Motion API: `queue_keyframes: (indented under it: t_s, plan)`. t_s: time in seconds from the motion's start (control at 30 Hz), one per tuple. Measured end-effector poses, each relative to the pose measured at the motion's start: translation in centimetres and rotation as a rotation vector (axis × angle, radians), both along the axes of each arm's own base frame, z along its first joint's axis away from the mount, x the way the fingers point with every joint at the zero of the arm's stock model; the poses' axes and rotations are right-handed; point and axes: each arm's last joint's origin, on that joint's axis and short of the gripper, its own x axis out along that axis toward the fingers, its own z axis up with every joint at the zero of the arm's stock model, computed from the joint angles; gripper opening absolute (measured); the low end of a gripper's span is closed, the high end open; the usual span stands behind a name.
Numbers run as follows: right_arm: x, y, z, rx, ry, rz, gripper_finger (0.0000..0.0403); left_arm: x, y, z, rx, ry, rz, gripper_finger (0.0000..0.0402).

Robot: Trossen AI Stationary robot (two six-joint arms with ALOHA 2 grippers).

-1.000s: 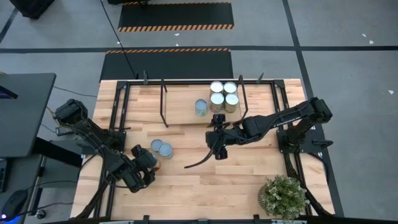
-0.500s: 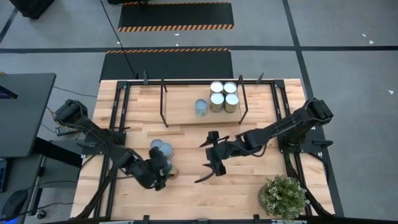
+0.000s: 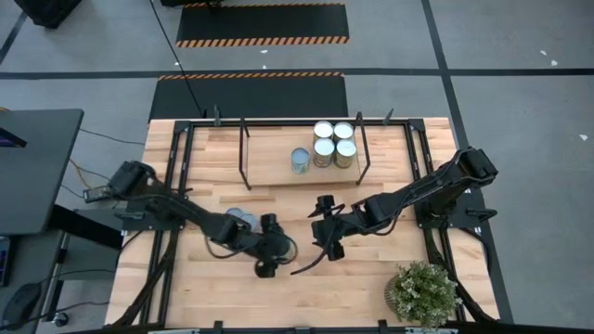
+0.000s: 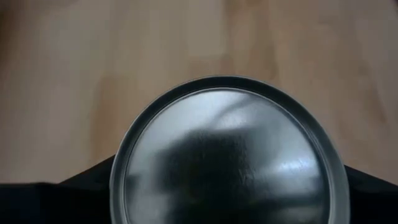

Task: Pick and place cans onto a shelf
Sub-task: Put the canned corn on the shelf

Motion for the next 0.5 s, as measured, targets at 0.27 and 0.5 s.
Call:
queue_keyframes:
  t_s: [0.27,0.5]
  plan:
    - [-1.8,0.5,1.9,-0.009,-0.008,-0.001,0.0381,3.1,1.5,-1.8,-0.040,-0.024,-0.094,0.0317]
    - [-2.0,0.7,2.2,0.001,-0.014,-0.004,0.0382,3.3,2.1,-1.8,-0.067,-0.023,-0.062,0.0318]
